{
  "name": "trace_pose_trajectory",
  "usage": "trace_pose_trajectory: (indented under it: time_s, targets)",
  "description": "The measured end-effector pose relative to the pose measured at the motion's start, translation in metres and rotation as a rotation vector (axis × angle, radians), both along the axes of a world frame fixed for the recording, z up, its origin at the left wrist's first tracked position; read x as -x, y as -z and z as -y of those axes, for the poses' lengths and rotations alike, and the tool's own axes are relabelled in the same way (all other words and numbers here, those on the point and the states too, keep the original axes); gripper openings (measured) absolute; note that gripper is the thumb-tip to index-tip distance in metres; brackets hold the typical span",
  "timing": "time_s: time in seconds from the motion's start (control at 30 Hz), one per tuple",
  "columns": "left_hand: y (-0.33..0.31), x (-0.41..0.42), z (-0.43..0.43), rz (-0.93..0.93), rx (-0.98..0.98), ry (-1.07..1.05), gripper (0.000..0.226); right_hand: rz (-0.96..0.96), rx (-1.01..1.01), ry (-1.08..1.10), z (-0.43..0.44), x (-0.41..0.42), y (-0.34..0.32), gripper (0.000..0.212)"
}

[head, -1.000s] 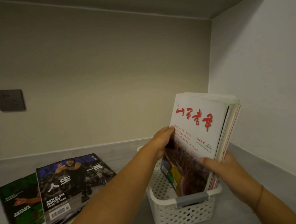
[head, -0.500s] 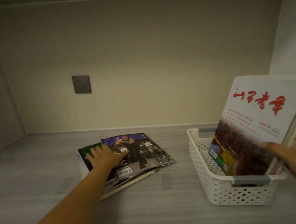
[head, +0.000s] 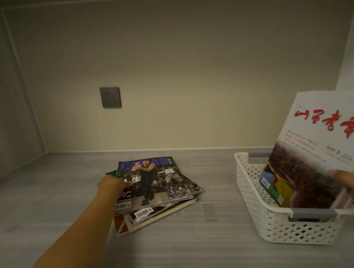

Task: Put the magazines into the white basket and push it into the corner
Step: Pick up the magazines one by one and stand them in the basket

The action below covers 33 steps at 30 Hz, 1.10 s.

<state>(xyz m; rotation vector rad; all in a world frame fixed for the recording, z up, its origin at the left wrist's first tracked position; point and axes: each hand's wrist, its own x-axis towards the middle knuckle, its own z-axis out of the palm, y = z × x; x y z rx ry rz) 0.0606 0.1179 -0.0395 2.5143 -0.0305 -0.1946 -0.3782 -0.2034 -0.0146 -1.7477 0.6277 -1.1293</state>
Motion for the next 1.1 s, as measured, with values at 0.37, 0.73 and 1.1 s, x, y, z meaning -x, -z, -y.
trace_pose_trajectory:
  time_s: [0.37,0.73,1.1]
  targets:
    - [-0.036,0.012,-0.022,-0.068,0.090,0.107,0.029,0.035,-0.078,0.017,-0.012,-0.008,-0.009,0.041]
    - [-0.089,0.046,0.000,-0.306,0.569,0.344,0.006,0.049,-0.043,-0.013,-0.008,-0.011,-0.007,0.049]
    - [-0.110,0.149,0.074,0.571,0.786,0.386,0.014,0.048,-0.028,-0.100,-0.031,-0.007,-0.023,0.054]
